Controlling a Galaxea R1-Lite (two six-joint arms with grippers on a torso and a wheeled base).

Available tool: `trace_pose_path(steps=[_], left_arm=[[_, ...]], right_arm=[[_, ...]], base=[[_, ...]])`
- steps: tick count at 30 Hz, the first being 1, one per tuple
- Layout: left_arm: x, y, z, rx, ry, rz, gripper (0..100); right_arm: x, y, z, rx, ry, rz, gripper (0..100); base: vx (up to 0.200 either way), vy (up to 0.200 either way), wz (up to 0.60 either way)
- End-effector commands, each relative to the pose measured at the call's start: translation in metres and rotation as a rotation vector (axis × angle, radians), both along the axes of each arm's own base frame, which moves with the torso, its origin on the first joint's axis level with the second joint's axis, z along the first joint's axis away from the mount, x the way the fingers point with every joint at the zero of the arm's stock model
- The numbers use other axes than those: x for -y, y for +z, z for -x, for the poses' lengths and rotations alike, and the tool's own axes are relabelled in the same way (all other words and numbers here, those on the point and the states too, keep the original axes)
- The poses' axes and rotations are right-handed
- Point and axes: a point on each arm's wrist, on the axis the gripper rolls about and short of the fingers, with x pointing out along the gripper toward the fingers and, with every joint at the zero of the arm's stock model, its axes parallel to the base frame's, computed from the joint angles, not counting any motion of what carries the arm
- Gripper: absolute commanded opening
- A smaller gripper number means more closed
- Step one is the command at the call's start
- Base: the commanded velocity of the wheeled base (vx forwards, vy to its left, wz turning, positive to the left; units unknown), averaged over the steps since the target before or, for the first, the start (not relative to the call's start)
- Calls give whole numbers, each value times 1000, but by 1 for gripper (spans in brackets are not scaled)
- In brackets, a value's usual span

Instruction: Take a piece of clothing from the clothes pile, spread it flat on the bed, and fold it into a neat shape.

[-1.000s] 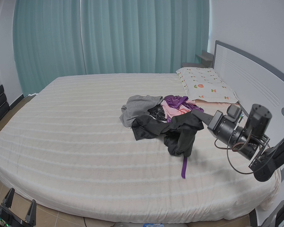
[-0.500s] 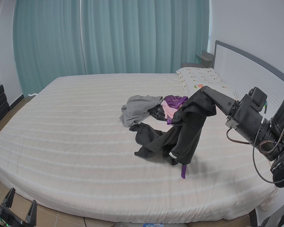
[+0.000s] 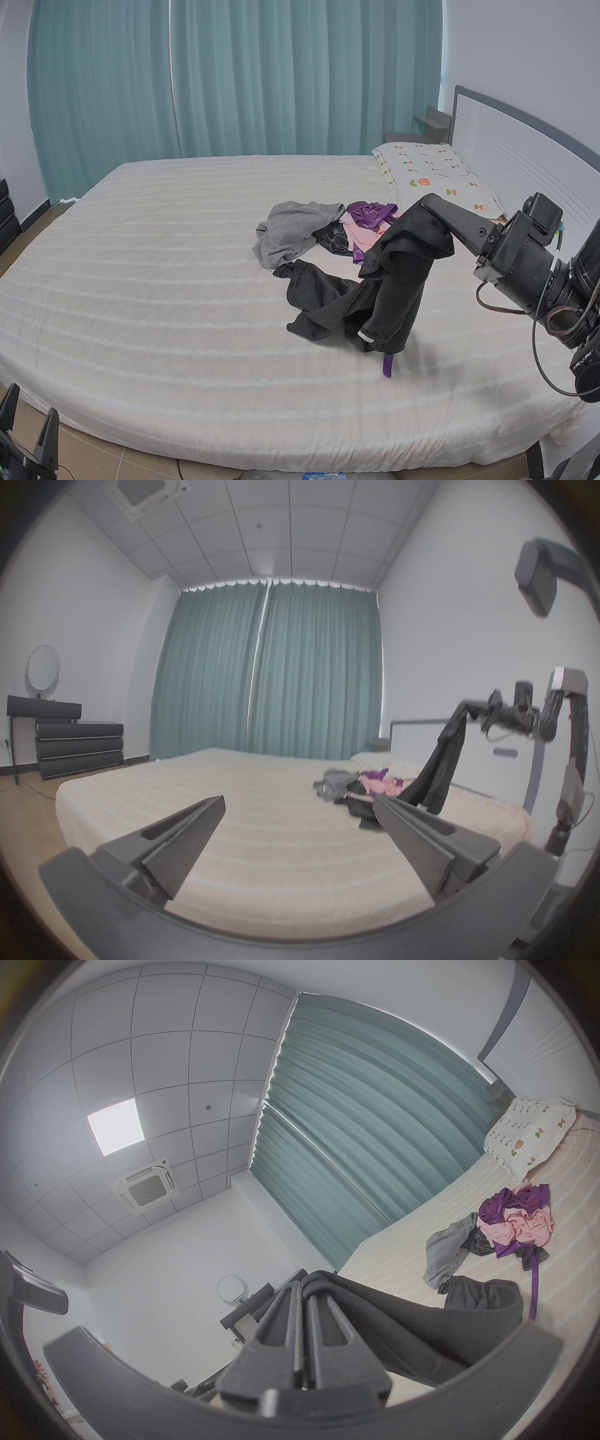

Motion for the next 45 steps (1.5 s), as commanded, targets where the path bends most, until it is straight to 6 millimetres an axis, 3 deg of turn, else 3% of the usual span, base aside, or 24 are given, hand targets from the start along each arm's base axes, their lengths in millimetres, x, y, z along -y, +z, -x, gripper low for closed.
trace_pose_path(steps=[1, 5, 7, 8, 13, 14, 17, 19, 20, 27, 30, 36, 38, 40, 45], left_arm=[[2, 46, -21, -71, -100, -7, 100], [6, 32, -52, -312, -287, -27, 100], [7, 32, -55, -337, -306, -23, 100], [9, 27, -75, -473, -379, -6, 100], [19, 23, -113, -591, -470, -3, 100], [19, 23, -113, -591, -470, -3, 100], [31, 16, -145, -679, -523, -19, 100], [32, 15, -147, -682, -524, -19, 100], [42, 5, -171, -739, -535, -23, 100], [82, -18, -214, -789, -503, -9, 100], [115, -31, -240, -781, -466, -3, 100], [166, -57, -267, -819, -458, 10, 100], [167, -57, -267, -819, -458, 9, 100], [193, -67, -282, -802, -467, -5, 100], [217, -78, -299, -773, -462, -15, 100]], right_arm=[[-7, 0, -7, 1, 3, -3, 0], [-8, 3, -9, 10, 1, -8, 0], [-8, 4, -9, 13, 1, -10, 0], [-8, 4, -9, 14, 3, -11, 0], [-6, 6, -8, 19, -1, -16, 0], [-6, 6, -8, 19, -1, -16, 0], [-6, 6, -10, 20, -7, -16, 0], [-6, 6, -10, 18, -9, -15, 0], [-5, 6, -9, 21, -8, -15, 0], [-1, 5, -14, 14, -26, -17, 0], [1, 8, -12, 24, -29, -24, 0], [1, 15, -11, 56, -30, -28, 0], [1, 15, -12, 58, -30, -28, 0], [0, 16, -14, 59, -30, -29, 0], [-2, 17, -15, 65, -27, -34, 0]], base=[[0, 0, 0], [0, 0, 0], [0, 0, 0], [0, 0, 0], [0, 0, 0], [0, 0, 0], [0, 0, 0], [0, 0, 0], [0, 0, 0], [0, 0, 0], [0, 0, 0], [0, 0, 0], [0, 0, 0], [0, 0, 0], [0, 0, 0]])
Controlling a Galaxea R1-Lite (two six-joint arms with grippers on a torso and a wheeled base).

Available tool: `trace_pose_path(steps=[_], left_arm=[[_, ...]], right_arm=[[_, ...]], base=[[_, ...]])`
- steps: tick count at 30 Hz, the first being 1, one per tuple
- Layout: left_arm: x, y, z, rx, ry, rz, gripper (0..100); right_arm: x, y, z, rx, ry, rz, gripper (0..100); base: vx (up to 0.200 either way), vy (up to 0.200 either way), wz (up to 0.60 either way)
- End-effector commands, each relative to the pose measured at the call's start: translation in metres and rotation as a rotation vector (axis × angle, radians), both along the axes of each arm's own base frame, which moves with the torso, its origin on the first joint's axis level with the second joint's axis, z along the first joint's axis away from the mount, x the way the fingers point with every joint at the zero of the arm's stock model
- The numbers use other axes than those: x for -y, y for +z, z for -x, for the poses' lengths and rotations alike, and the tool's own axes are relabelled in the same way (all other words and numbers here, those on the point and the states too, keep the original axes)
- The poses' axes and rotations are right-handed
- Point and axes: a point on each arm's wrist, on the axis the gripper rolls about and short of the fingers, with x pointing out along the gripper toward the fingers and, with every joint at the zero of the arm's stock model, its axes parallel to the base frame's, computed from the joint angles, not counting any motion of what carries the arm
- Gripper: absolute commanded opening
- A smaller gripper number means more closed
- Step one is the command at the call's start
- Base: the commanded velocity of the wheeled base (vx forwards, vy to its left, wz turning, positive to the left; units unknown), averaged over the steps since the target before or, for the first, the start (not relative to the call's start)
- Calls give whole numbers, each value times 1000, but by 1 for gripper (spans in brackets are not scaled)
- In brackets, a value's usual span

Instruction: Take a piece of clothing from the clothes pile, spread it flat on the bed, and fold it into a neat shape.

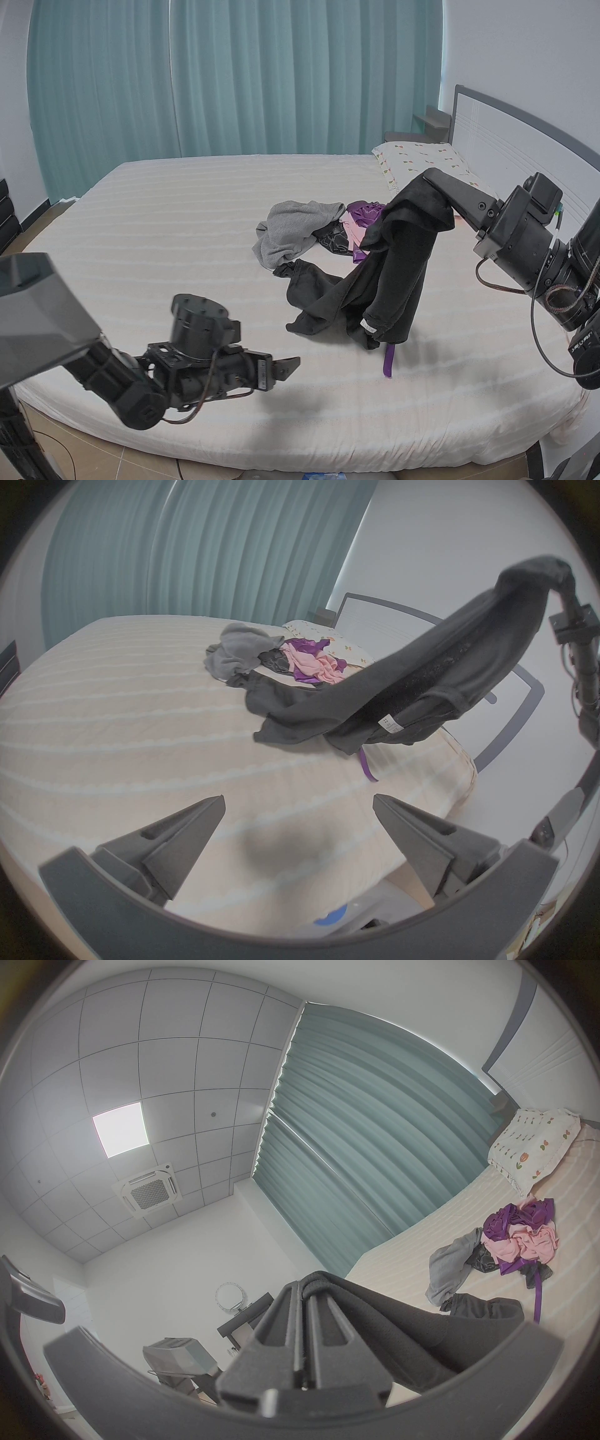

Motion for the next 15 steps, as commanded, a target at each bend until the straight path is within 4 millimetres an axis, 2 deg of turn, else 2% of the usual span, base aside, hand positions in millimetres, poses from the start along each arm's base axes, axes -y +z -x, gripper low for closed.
trace_pose_path(steps=[1, 6, 10, 15], left_arm=[[47, -43, -24, -21, -11, -38, 100], [62, -60, -46, 12, 14, -44, 100], [66, -61, -57, 42, 15, -18, 100], [66, -83, -76, 33, 50, -21, 100]], right_arm=[[-2, 5, -1, 17, 3, -9, 0], [-2, 8, -2, 30, 4, -17, 0], [-4, 11, -2, 37, 9, -22, 0], [-6, 12, 0, 42, 19, -26, 0]], base=[[0, 0, 0], [0, 0, 0], [0, 0, 0], [0, 0, 0]])
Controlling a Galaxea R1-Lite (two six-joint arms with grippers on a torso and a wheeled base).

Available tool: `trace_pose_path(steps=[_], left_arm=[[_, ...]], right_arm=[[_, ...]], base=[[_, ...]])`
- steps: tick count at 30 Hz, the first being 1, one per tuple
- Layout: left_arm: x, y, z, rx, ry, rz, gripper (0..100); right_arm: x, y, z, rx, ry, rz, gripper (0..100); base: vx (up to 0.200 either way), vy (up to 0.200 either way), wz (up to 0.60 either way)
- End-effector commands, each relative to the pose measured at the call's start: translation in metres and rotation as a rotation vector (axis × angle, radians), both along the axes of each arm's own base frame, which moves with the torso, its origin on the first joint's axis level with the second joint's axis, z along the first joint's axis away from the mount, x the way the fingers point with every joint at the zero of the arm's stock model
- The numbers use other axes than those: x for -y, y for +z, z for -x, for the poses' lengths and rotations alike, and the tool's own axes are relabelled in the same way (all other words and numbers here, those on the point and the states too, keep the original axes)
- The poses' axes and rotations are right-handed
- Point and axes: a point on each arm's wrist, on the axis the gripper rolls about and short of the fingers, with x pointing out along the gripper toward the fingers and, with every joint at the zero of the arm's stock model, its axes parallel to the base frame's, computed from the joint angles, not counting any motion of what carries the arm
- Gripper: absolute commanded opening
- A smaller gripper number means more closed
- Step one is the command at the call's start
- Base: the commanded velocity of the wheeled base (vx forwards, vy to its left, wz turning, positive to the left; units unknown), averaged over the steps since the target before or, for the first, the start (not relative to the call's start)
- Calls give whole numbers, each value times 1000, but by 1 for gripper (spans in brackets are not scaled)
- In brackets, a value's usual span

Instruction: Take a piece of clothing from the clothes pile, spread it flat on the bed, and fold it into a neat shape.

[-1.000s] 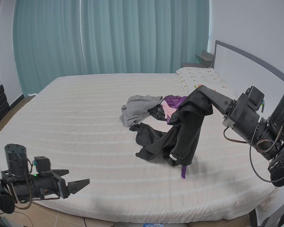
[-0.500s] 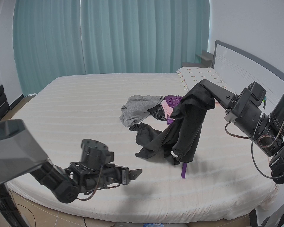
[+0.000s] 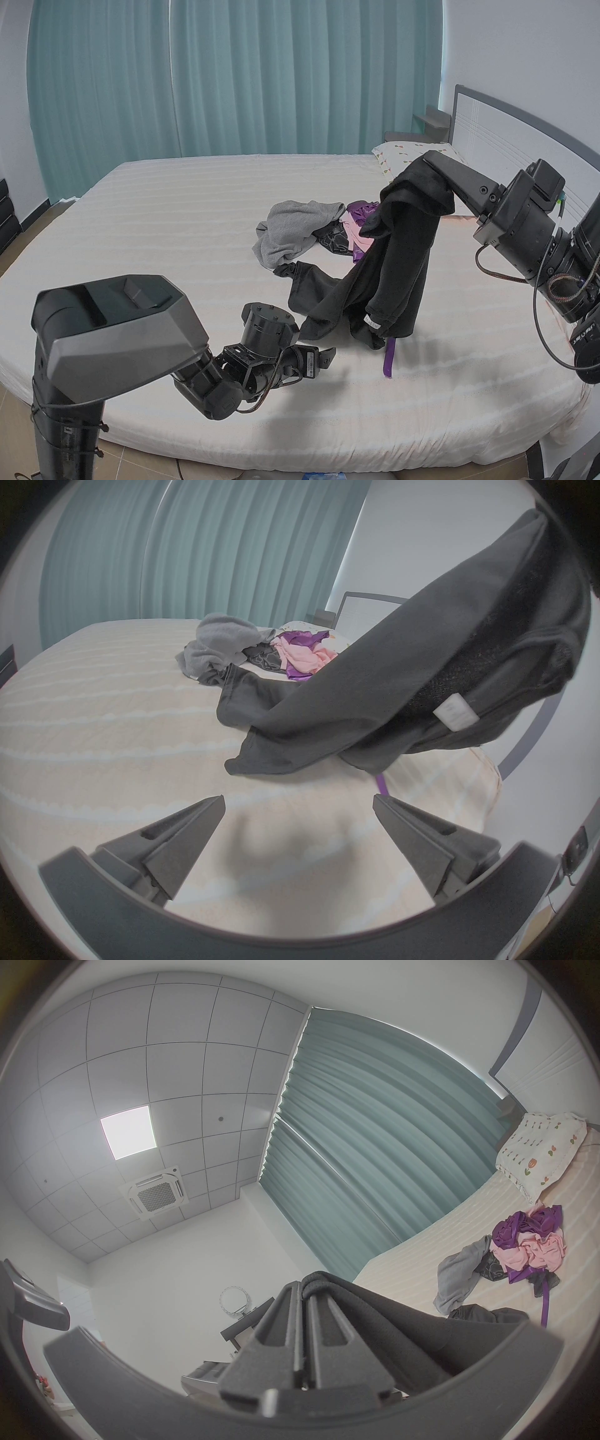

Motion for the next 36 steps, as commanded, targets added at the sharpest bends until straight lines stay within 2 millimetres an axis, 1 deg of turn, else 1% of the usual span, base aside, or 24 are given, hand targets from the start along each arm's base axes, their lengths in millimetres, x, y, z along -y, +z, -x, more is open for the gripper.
trace_pose_path(steps=[1, 2, 4, 8, 9, 14, 19, 22, 24, 26, 27, 28, 32, 35, 36], left_arm=[[1, -26, -14, -24, 22, -17, 100], [5, -35, -25, -6, 35, -5, 100], [9, -38, -37, 15, 42, 11, 100], [15, -46, -47, 26, 45, 22, 100], [16, -47, -48, 22, 40, 23, 0], [22, -53, -55, 22, 46, 43, 0], [18, -48, -56, 3, 98, 101, 0], [6, -24, -55, -7, 148, 159, 0], [-3, -5, -49, -11, 168, 176, 0], [-16, 18, -42, -6, 192, 209, 0], [-16, 18, -42, -6, 192, 209, 0], [-27, 42, -33, 1, 211, 253, 0], [-45, 91, -20, 27, 258, 334, 0], [-45, 91, -20, 27, 258, 334, 0], [-58, 153, 0, 10, 292, 451, 0]], right_arm=[[-3, 1, 1, 4, 11, -3, 0], [-3, 2, 3, 5, 16, -4, 0], [-3, 2, 3, 6, 14, -5, 0], [-2, 3, 3, 10, 11, -8, 0], [-1, 3, 3, 9, 10, -7, 0], [1, 2, 1, 4, -1, -5, 0], [6, -2, -5, -7, -30, 3, 0], [12, -10, -15, -40, -66, 15, 0], [16, -18, -27, -65, -98, 29, 0], [18, -27, -38, -93, -118, 45, 0], [18, -27, -38, -93, -118, 45, 0], [17, -39, -49, -129, -123, 67, 0], [8, -65, -74, -195, -142, 104, 0], [8, -65, -74, -195, -142, 104, 0], [4, -76, -96, -214, -167, 108, 0]], base=[[0, 0, 0], [0, 0, 0], [0, 0, 0], [0, 0, 0], [0, 0, 0], [0, 0, 0], [0, 0, 0], [0, 0, 0], [0, 0, 0], [0, 0, 0], [0, 0, 0], [0, 0, 0], [0, 0, 0], [0, 0, 0], [0, 0, 0]])
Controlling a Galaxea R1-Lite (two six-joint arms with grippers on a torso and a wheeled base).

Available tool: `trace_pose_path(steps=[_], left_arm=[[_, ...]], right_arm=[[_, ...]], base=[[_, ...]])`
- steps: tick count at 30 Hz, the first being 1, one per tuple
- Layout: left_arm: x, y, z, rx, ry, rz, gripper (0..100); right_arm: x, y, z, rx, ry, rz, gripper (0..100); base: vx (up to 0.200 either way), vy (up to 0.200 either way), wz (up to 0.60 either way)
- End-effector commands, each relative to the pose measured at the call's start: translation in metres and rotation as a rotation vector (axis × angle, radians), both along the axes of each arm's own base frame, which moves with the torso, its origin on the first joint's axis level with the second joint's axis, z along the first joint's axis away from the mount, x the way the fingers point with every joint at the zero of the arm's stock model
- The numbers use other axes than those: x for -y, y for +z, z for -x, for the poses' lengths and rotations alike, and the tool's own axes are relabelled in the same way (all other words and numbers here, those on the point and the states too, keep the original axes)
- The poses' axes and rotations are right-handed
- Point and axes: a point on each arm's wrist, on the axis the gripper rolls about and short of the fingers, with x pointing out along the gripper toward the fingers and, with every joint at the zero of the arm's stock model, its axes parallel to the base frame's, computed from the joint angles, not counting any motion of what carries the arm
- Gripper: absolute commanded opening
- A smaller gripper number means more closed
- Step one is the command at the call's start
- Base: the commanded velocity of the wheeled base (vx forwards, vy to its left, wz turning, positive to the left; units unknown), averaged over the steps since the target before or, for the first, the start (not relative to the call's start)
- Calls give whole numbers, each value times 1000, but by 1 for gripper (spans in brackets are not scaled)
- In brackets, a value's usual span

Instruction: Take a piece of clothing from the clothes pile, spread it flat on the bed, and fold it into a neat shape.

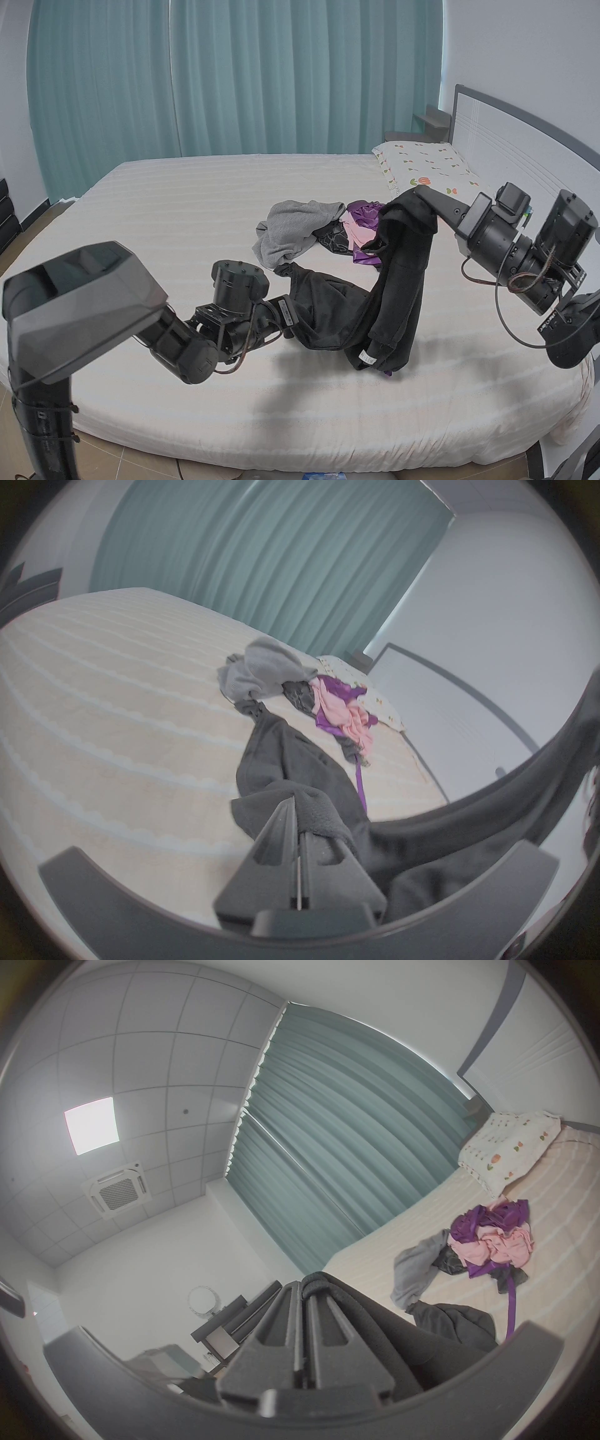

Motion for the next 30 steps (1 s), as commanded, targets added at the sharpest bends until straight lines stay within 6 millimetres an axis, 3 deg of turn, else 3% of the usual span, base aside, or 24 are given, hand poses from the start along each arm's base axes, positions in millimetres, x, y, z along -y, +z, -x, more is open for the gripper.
trace_pose_path(steps=[1, 2, 8, 11, 17, 18, 19, 20, 23, 24, 25, 26, 30], left_arm=[[-32, 117, 34, 63, 71, 191, 0], [-41, 134, 36, 71, 97, 210, 0], [-62, 183, 45, 182, 123, 276, 0], [-64, 187, 50, 189, 109, 281, 0], [-64, 153, 46, 90, 114, 239, 0], [-64, 153, 46, 90, 114, 239, 0], [-62, 141, 48, 49, 111, 228, 0], [-62, 140, 49, 43, 109, 226, 0], [-61, 113, 56, -48, 67, 203, 0], [-61, 113, 56, -48, 67, 203, 0], [-59, 101, 57, -78, 37, 230, 0], [-58, 94, 57, -96, 45, 253, 0], [-57, 75, 54, -133, 62, 311, 0]], right_arm=[[-8, -37, -47, -83, -53, 36, 0], [-6, -27, -55, -48, -74, 17, 0], [7, 31, -66, 129, -178, -83, 0], [7, 32, -59, 128, -176, -79, 0], [9, -37, -49, -94, -159, 27, 0], [9, -37, -49, -94, -159, 27, 0], [8, -56, -52, -152, -161, 53, 0], [8, -58, -53, -158, -164, 55, 0], [0, -94, -58, -265, -147, 90, 0], [0, -94, -58, -265, -147, 90, 0], [-16, -120, -57, -344, -115, 105, 0], [-20, -130, -56, -369, -113, 112, 0], [-20, -139, -57, -381, -154, 113, 0]], base=[[0, 0, 0], [0, 0, 0], [0, 0, 0], [0, 0, 0], [0, 0, 0], [0, 0, 0], [0, 0, 0], [0, 0, 0], [0, 0, 0], [0, 0, 0], [0, 0, 0], [0, 0, 0], [0, 0, 0]])
